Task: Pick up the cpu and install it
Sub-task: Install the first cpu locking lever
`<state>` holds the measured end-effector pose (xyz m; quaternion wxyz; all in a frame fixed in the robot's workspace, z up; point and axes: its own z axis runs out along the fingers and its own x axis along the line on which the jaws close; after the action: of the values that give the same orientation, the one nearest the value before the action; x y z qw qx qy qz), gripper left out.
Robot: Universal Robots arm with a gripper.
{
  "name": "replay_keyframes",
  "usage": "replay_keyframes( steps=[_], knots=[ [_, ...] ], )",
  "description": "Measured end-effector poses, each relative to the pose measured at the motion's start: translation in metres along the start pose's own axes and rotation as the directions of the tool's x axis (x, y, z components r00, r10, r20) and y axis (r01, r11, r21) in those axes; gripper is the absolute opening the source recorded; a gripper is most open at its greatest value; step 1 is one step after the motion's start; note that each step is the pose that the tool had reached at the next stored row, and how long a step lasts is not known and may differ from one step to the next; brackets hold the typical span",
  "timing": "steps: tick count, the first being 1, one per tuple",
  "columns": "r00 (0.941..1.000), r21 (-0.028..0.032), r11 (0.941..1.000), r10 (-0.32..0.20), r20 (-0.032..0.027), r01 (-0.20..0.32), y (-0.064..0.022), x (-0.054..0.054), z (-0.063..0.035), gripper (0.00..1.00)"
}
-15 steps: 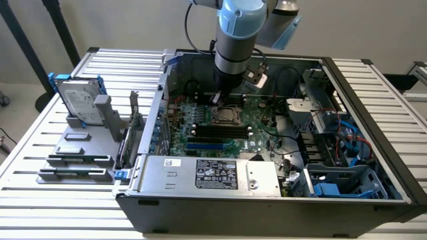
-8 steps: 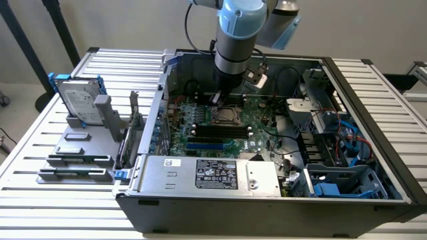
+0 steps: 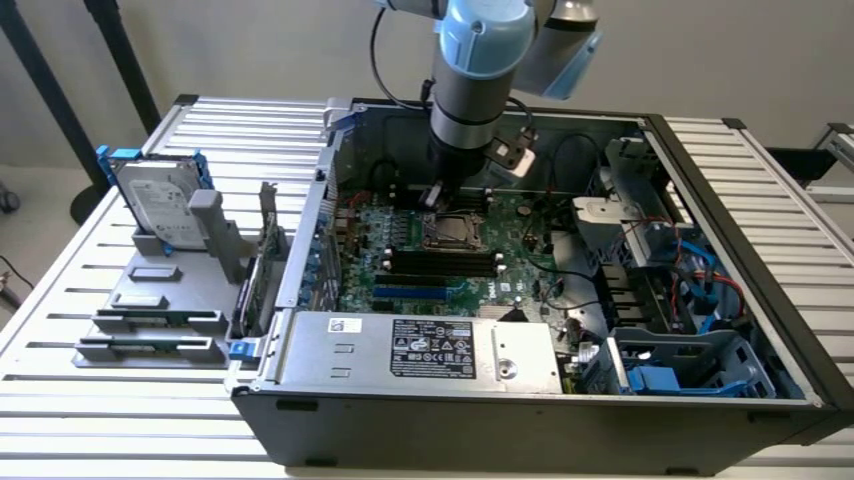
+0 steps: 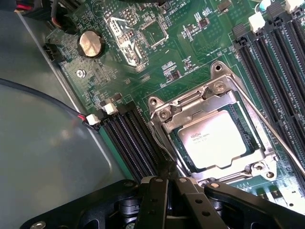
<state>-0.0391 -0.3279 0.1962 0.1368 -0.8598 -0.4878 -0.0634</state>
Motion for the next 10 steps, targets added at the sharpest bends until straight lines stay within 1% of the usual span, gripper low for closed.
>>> replay_keyframes(
  steps=[4, 10],
  knots=[
    [1.0, 0.0002, 1.0, 0.006, 0.0, -0.006, 0.0007, 0.0006, 0.0004, 0.11],
    [0.9999, 0.0026, 0.9999, 0.015, 0.0011, -0.015, 0.0023, 0.0015, 0.0007, 0.11]
  ],
)
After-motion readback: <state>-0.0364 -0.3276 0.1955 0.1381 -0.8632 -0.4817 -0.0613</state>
